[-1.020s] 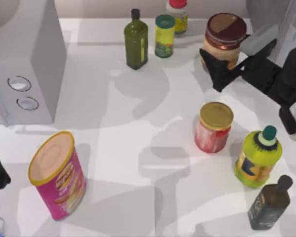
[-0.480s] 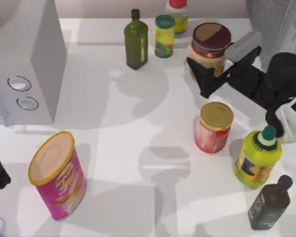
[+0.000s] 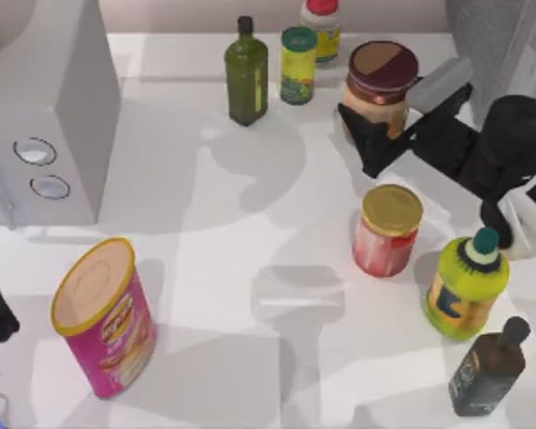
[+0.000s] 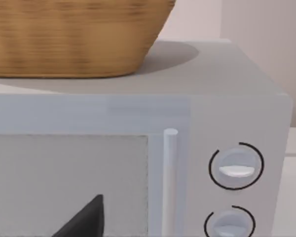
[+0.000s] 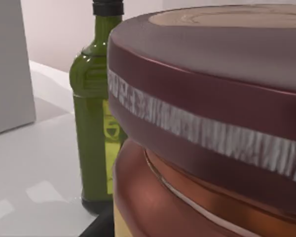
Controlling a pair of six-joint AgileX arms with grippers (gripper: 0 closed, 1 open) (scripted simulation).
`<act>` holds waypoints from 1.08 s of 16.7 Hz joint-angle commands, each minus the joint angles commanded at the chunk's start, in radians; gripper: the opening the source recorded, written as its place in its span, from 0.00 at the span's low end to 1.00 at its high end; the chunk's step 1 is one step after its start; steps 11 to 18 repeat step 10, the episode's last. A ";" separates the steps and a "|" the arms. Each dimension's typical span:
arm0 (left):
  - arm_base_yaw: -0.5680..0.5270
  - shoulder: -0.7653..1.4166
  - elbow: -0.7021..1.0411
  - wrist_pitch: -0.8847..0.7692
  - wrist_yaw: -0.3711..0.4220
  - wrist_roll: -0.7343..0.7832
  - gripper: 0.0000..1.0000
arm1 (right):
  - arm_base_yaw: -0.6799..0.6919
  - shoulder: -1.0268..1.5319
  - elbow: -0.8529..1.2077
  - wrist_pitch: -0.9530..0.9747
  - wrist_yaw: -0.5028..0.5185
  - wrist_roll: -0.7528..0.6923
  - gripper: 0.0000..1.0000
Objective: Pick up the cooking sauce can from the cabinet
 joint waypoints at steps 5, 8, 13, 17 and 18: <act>0.000 0.000 0.000 0.000 0.000 0.000 1.00 | 0.000 0.000 0.000 0.000 0.000 0.000 1.00; 0.000 0.000 0.000 0.000 0.000 0.000 1.00 | 0.000 0.000 0.000 0.000 0.000 0.000 1.00; 0.000 0.000 0.000 0.000 0.000 0.000 1.00 | 0.000 0.000 0.000 0.000 0.000 0.000 1.00; 0.000 0.000 0.000 0.000 0.000 0.000 1.00 | 0.000 0.000 0.000 0.000 0.000 0.000 1.00; 0.000 0.000 0.000 0.000 0.000 0.000 1.00 | 0.000 0.000 0.000 0.000 0.000 0.000 1.00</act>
